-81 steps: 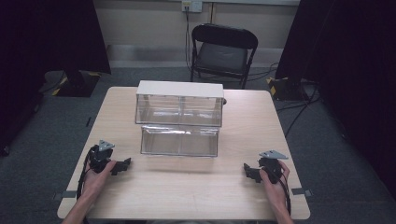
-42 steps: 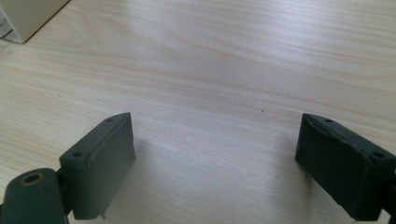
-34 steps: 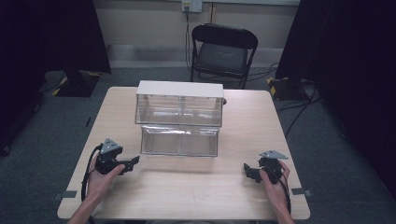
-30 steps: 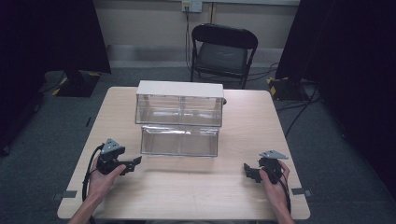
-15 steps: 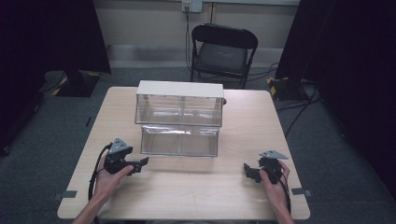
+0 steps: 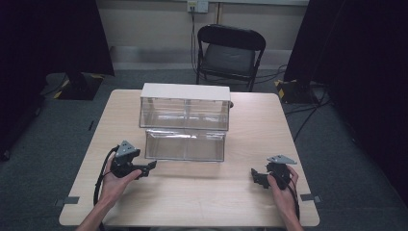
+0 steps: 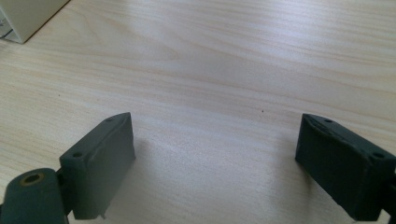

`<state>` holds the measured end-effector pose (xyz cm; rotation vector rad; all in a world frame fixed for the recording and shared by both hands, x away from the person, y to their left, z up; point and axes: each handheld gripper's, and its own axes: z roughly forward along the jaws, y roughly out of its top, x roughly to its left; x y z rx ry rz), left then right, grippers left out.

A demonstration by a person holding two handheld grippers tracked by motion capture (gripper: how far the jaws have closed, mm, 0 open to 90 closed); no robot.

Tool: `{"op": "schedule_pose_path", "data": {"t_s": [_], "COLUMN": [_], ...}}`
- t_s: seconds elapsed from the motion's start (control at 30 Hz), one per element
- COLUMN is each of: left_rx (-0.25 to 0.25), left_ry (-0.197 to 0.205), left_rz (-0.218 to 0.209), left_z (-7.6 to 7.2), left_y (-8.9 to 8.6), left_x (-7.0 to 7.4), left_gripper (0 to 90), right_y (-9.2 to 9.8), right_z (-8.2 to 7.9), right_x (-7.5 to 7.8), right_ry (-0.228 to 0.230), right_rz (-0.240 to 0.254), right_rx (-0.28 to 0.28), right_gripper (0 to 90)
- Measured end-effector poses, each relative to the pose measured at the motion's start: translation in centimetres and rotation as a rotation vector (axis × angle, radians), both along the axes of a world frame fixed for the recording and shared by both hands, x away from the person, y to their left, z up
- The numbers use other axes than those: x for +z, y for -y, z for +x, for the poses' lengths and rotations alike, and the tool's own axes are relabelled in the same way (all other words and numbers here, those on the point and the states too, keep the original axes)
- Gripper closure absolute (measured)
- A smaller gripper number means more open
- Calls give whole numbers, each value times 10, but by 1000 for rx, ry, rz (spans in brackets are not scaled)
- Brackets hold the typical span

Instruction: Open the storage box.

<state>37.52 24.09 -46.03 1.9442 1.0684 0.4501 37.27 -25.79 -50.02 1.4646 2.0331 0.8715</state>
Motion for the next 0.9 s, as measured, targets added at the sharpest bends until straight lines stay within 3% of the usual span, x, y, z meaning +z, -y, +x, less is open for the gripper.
{"op": "schedule_pose_path", "data": {"t_s": [0.9], "left_rx": [-25], "left_ry": [-5], "left_rz": [-45], "left_z": [0], "left_y": [-2], "left_x": [1], "left_gripper": [161], "right_y": [0], "right_z": [0], "right_x": [0], "right_ry": [0], "right_rz": [0], "right_rx": [0], "right_gripper": [109]}}
